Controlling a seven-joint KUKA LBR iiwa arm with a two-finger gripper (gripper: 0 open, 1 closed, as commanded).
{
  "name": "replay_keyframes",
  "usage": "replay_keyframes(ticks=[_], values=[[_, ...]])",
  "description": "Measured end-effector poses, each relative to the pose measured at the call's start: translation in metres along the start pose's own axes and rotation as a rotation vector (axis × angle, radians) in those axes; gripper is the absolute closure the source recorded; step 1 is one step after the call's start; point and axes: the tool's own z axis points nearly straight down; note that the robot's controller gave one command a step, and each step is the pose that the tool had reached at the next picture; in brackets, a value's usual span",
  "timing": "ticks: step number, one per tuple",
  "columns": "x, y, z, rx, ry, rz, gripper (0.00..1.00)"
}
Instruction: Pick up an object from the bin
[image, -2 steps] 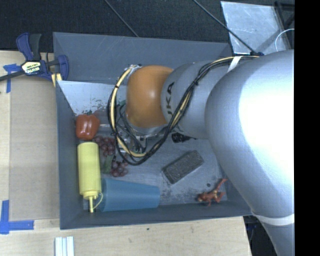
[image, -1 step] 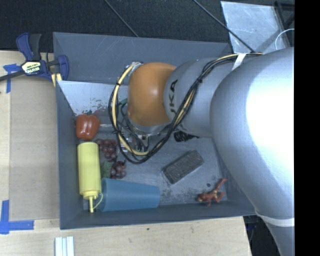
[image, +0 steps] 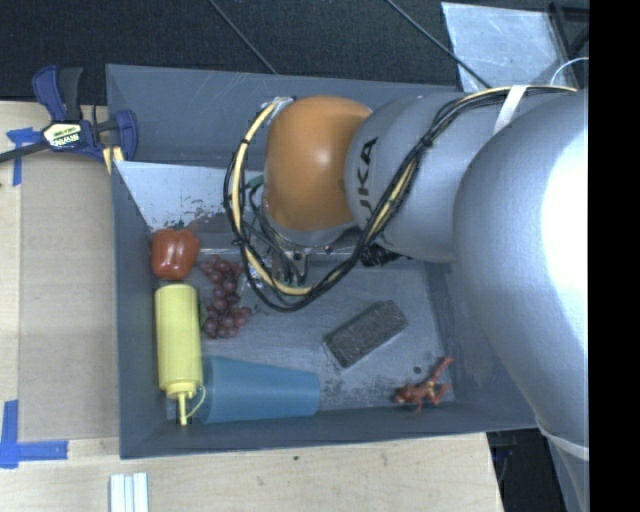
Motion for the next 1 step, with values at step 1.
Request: replay_keyframes(ticks=[1], values=[[-0.0015,0.0002,-0.025,-0.002,-0.004,0.0,1.0]])
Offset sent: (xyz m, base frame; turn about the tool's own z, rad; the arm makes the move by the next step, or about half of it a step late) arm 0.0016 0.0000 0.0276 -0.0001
